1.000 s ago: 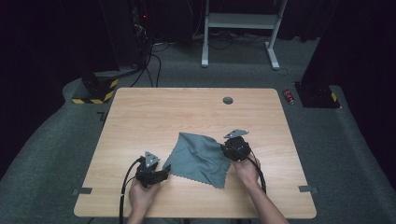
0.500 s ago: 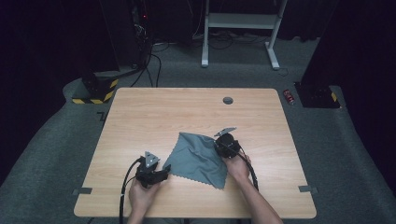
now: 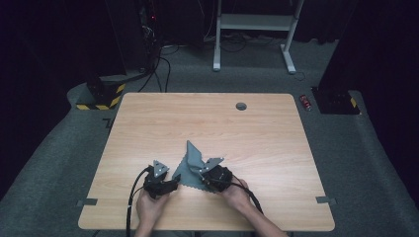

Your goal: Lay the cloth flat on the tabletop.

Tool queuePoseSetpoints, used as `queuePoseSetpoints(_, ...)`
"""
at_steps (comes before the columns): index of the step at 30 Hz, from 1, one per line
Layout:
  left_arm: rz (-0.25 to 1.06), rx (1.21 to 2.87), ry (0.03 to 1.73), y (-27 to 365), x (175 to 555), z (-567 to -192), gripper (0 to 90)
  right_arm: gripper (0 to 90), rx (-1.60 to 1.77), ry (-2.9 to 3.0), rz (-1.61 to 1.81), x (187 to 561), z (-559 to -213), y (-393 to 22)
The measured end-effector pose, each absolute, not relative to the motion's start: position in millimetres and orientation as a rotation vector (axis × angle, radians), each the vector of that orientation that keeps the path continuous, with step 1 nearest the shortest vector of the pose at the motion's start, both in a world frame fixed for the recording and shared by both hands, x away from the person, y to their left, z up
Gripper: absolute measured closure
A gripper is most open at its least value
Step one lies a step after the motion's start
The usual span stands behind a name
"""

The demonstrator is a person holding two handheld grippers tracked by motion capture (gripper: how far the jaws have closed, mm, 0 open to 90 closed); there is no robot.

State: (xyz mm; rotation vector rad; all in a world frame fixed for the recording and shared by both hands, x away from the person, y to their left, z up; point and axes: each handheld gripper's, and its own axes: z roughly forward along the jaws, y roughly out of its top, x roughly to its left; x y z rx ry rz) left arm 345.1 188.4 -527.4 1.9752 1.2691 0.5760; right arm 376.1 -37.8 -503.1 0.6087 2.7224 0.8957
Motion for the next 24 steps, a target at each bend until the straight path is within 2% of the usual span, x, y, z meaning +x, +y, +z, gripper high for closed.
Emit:
queuePoseSetpoints(4,0.575,1.973,1.271,188.3,345.0,-527.5,38.3,66.3,0.636,2.699,0.985,371.6,-494.4,-43.6)
queuePoseSetpoints(9,0.575,1.973,1.271,188.2,345.0,-527.4,38.3,65.0,0.769,2.599,1.094,379.1,-471.0,-61.7)
queuePoseSetpoints(15,0.575,1.974,1.271,188.3,345.0,-527.4,38.3,65.1,0.827,2.636,1.066,393.4,-483.4,-50.4)
queuePoseSetpoints(16,0.575,1.974,1.271,188.3,345.0,-527.4,38.3,68.6,0.833,2.651,1.054,395.1,-487.0,-45.9)
queuePoseSetpoints(19,0.574,1.975,1.271,188.4,345.0,-527.4,38.3,86.5,0.811,2.663,1.019,400.8,-492.8,-37.5)
queuePoseSetpoints(24,0.574,1.975,1.270,188.4,345.1,-527.4,38.3,89.3,0.833,2.557,0.985,416.8,-473.2,-44.0)
